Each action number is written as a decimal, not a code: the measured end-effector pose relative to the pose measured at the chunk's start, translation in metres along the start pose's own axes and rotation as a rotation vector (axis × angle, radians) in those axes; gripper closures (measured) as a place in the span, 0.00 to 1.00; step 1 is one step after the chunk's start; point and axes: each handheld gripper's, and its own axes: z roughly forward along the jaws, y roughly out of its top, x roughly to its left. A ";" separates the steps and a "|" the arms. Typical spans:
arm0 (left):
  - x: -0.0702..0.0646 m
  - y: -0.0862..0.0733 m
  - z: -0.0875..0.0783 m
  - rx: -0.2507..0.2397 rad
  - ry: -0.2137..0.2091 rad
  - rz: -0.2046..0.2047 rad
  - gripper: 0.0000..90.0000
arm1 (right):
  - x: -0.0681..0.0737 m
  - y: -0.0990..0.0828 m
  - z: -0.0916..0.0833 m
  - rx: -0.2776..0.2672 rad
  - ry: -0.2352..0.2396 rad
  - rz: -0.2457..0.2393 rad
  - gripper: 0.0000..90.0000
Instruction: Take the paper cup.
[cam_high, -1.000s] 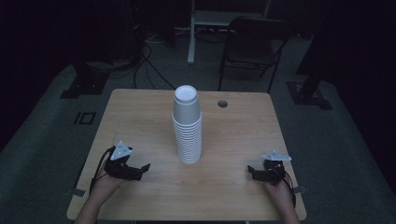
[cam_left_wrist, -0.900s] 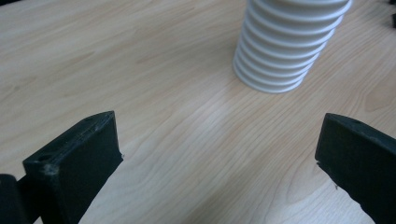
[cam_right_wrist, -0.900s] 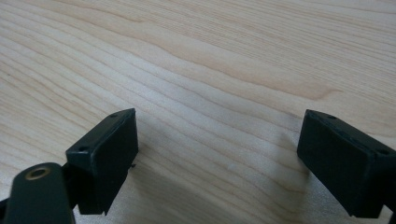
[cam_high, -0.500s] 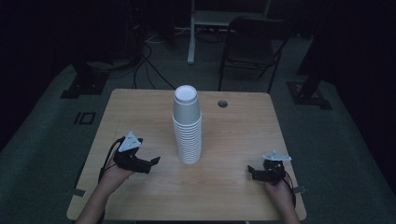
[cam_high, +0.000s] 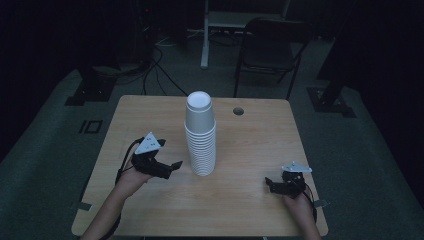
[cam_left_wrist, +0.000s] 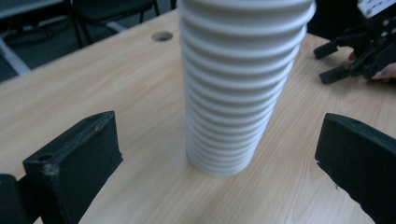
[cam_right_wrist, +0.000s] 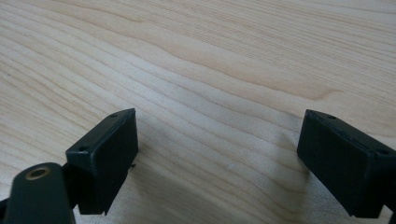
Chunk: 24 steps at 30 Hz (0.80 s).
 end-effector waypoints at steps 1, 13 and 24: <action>0.000 0.000 0.000 0.000 0.000 0.000 0.00 | 0.000 0.000 0.000 0.000 0.000 0.000 0.13; 0.003 0.033 0.009 -0.085 -0.036 0.006 0.00 | 0.000 0.000 0.000 -0.001 0.000 0.000 0.13; 0.001 0.054 0.020 -0.079 -0.077 0.039 0.00 | 0.000 0.000 0.000 -0.002 0.000 -0.001 0.13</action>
